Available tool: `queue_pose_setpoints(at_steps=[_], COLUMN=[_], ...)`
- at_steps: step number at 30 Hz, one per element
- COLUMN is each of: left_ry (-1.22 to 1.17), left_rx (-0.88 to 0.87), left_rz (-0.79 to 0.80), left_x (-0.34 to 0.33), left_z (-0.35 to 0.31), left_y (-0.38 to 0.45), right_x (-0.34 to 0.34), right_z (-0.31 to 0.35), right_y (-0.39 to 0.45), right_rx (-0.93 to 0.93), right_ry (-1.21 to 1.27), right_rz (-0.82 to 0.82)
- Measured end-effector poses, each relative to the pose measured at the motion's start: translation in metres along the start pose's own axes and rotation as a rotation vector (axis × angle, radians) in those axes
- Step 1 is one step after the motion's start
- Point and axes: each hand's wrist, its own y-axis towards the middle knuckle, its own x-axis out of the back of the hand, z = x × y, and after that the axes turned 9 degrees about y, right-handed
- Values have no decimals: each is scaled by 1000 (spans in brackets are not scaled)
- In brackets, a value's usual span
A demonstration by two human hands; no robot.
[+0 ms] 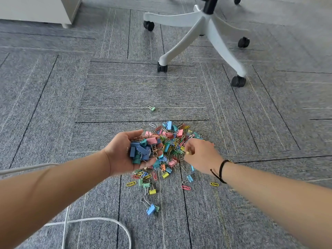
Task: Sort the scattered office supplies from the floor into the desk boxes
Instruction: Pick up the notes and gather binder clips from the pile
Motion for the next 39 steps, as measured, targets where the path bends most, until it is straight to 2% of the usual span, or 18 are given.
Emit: queue_pose_setpoints(at_steps=[2,5,13,21,25,28,31,33,36,39], left_ry=[5,19,36,70,77,72,61,68,89,82], left_rx=[-1,-4,-6,18,25,26,38,48,44,43], left_rz=[-3,-3,-28,14,9,12,14,35,74,67], left_x=[-1,0,0,-4,-1,2,1,-2,-8,-9], left_z=[0,2,1,5,6,5,5,5,7,9], left_y=[0,1,0,1,3,4,5,6,6,7], right_x=[1,-8,-32,-24,2,28,48,51,36,14], right_z=[7,12,7,6,12,29,60,83,111,124], right_y=[2,3,-3,-3,-3,-1,-4,-10,-21,-26], right_rx=[40,94,99,124,95,112,176,248,342,412], right_ry=[40,-11,-110,-211,-59,121,336,429,413,272], right_rz=[-6,68,188,139,107,-9,-107,-85,-16,-46])
